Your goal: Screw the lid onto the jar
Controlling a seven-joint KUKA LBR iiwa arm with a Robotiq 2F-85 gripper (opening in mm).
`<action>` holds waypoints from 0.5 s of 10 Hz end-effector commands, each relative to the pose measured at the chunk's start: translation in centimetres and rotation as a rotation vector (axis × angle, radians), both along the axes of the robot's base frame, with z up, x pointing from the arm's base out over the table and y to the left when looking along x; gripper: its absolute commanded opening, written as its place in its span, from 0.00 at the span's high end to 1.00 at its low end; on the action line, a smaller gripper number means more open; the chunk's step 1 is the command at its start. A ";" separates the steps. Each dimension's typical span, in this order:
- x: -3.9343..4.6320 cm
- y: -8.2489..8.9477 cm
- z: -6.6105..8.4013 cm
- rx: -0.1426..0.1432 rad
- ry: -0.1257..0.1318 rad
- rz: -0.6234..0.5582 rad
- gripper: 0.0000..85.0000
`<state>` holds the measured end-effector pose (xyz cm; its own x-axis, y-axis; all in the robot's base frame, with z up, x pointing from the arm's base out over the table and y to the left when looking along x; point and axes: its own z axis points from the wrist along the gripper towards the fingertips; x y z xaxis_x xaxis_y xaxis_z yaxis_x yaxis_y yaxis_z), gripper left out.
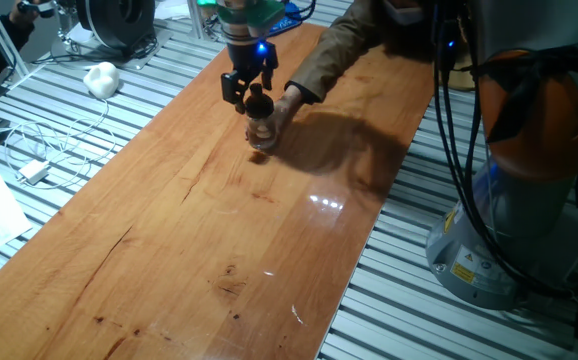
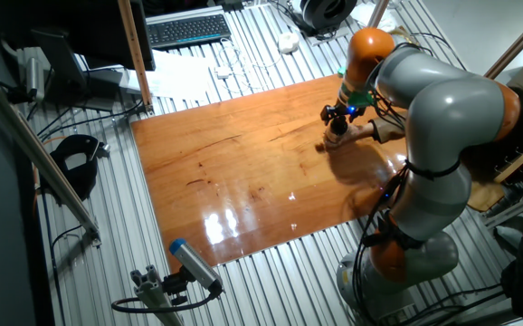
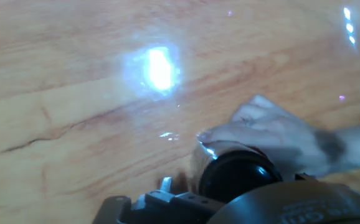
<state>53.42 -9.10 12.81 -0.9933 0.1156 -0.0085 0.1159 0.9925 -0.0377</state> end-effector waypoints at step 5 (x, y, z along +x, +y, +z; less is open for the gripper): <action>-0.26 0.0 -1.2 0.017 0.029 0.420 0.00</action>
<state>53.16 -9.09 11.65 -0.9982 -0.0567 0.0186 -0.0570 0.9982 -0.0181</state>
